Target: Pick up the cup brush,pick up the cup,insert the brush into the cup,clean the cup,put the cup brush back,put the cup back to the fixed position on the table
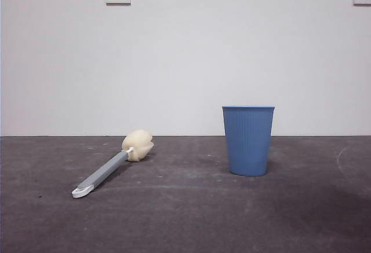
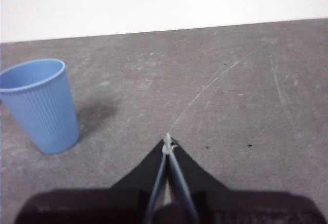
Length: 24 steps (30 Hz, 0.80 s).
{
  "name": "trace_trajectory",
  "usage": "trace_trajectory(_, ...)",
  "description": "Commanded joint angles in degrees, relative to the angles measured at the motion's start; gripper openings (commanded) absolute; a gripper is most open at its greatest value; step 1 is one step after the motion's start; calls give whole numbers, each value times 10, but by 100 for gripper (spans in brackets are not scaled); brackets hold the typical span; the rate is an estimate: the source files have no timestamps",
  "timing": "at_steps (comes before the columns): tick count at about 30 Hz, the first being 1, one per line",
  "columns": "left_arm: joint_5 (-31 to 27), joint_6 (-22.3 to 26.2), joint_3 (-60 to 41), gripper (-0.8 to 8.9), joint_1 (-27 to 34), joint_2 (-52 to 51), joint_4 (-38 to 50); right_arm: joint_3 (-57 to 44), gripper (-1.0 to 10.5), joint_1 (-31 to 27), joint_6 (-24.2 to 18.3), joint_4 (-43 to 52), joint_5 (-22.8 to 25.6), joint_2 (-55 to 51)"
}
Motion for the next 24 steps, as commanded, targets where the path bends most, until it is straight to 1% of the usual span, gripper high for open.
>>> trace_trajectory(1, 15, -25, -3, -7, 1, -1, 3, -6, -3, 0, 63, 13, -3, 0)
trace_trajectory(3, 25, -44, 7, -7, 1, -1, -3, 1, -10, 0, 97, 17, -4, 1)
trace_trajectory(5, 27, -54, 22, -7, 1, -1, -12, 12, -11, 1, 119, 17, -15, 6)
trace_trajectory(10, 27, -91, 80, -7, 1, 0, -62, 54, -12, 1, 132, 16, -74, 37)
trace_trajectory(12, 27, -93, 110, -7, 1, 3, -84, 77, -12, 1, 138, 15, -91, 61)
trace_trajectory(16, 41, -93, 171, -7, 1, 20, -127, 132, -12, 2, 137, -11, -119, 120)
trace_trajectory(18, 57, -92, 207, -7, 1, 38, -158, 167, -12, 2, 128, -29, -144, 157)
trace_trajectory(21, 83, -87, 255, -7, 1, 72, -201, 223, -12, 2, 106, -65, -192, 208)
trace_trajectory(23, 104, -82, 289, -7, 1, 103, -230, 268, -12, 2, 83, -109, -223, 245)
trace_trajectory(24, 115, -75, 302, -7, 1, 116, -242, 288, -12, 4, 70, -132, -231, 259)
